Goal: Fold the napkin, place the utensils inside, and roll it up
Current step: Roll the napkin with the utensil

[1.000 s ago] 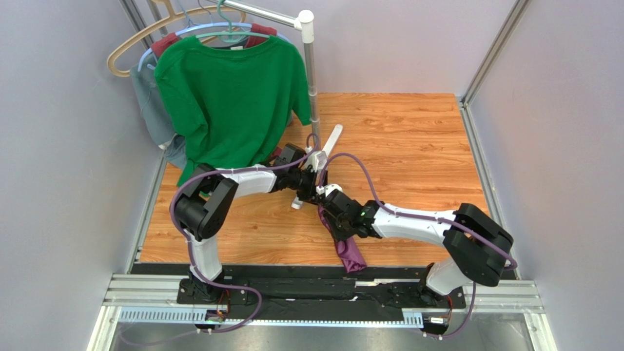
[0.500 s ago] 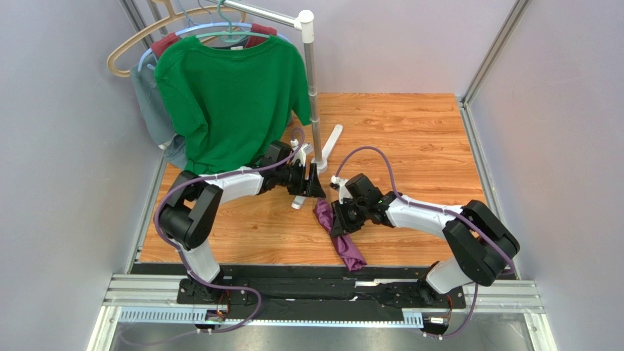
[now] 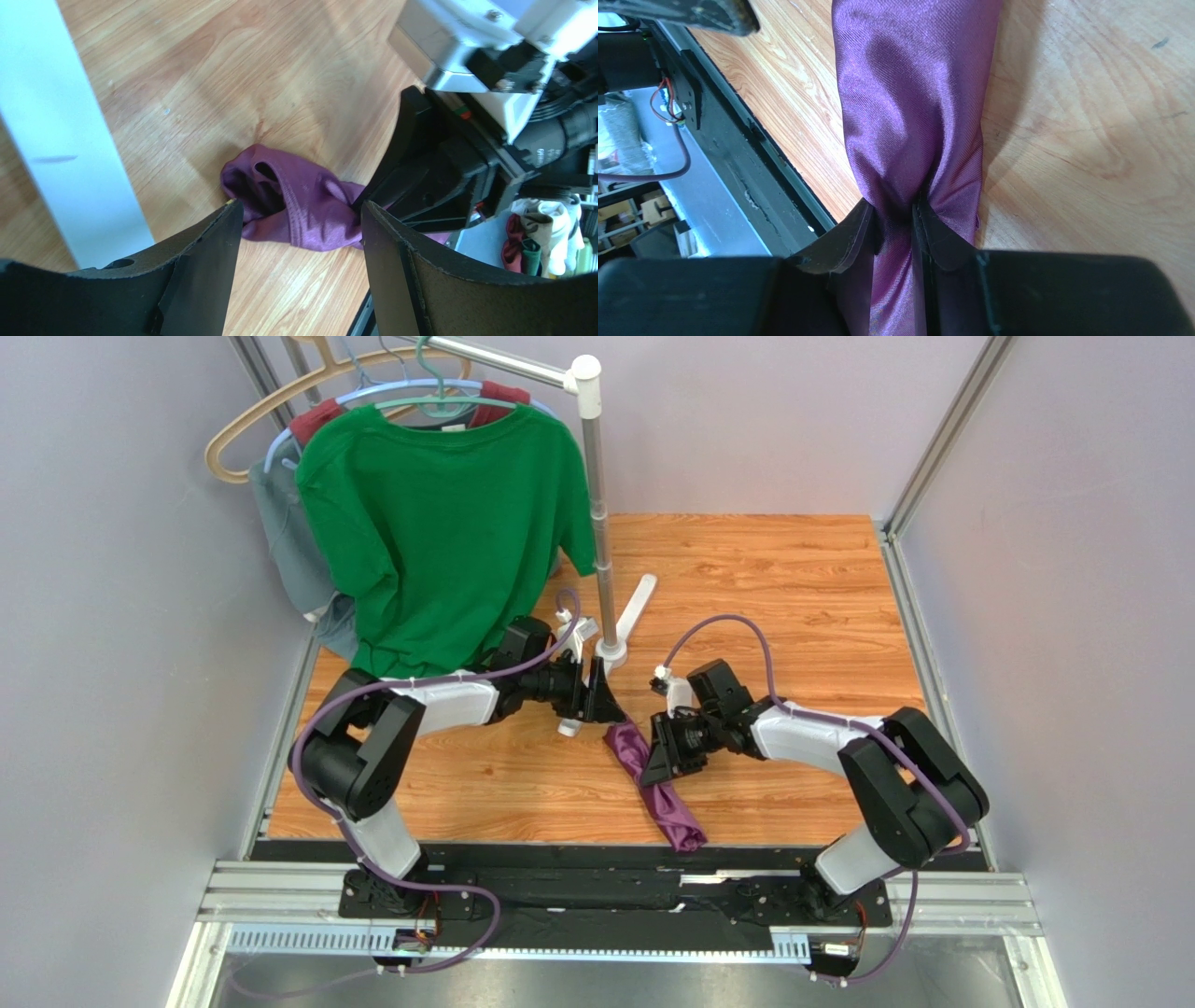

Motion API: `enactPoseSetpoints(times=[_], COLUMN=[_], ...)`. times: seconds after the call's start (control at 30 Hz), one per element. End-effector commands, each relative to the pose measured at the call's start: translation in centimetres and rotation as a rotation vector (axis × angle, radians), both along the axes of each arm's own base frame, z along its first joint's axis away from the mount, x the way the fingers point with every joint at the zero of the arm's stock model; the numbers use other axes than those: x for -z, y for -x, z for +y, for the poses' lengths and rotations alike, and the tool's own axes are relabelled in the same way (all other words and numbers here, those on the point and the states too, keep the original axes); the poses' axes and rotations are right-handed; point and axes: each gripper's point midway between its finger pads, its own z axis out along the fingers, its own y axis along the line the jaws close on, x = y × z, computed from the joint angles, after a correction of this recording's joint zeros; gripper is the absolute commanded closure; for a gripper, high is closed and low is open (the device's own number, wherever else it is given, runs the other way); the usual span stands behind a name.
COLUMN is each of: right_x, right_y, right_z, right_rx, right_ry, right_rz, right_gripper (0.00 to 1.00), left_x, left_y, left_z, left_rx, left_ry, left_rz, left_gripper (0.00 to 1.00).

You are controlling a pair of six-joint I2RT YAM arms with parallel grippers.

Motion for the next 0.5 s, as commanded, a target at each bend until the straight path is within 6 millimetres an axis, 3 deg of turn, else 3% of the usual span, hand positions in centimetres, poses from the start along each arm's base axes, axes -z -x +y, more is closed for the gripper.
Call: enactPoseSetpoints(times=[0.0, 0.13, 0.23, 0.33, 0.4, 0.43, 0.47], right_x=[1.4, 1.5, 1.3, 0.7, 0.1, -0.5, -1.0], right_y=[0.4, 0.1, -0.1, -0.3, -0.3, -0.4, -0.9], right_z=[-0.7, -1.0, -0.9, -0.9, -1.0, -1.0, -1.0], right_rx=[-0.014, -0.001, 0.000, -0.001, -0.001, -0.003, 0.001], right_ry=[0.017, 0.011, 0.006, 0.008, 0.017, 0.017, 0.022], right_rz=[0.026, 0.037, 0.037, 0.034, 0.028, 0.013, -0.005], right_gripper=[0.92, 0.92, 0.91, 0.84, 0.72, 0.68, 0.65], left_x=[-0.4, 0.5, 1.0, 1.3, 1.6, 1.7, 1.7], left_y=[0.0, 0.7, 0.9, 0.9, 0.8, 0.9, 0.8], left_z=[-1.2, -2.3, -2.8, -3.1, -3.1, -3.1, -3.1], left_rx=[0.046, 0.080, 0.091, 0.091, 0.089, 0.088, 0.088], left_ry=[0.060, 0.064, 0.060, 0.057, 0.051, 0.045, 0.042], left_rz=[-0.018, 0.017, 0.030, 0.049, 0.059, 0.071, 0.075], left_gripper=[0.31, 0.37, 0.47, 0.80, 0.90, 1.00, 1.00])
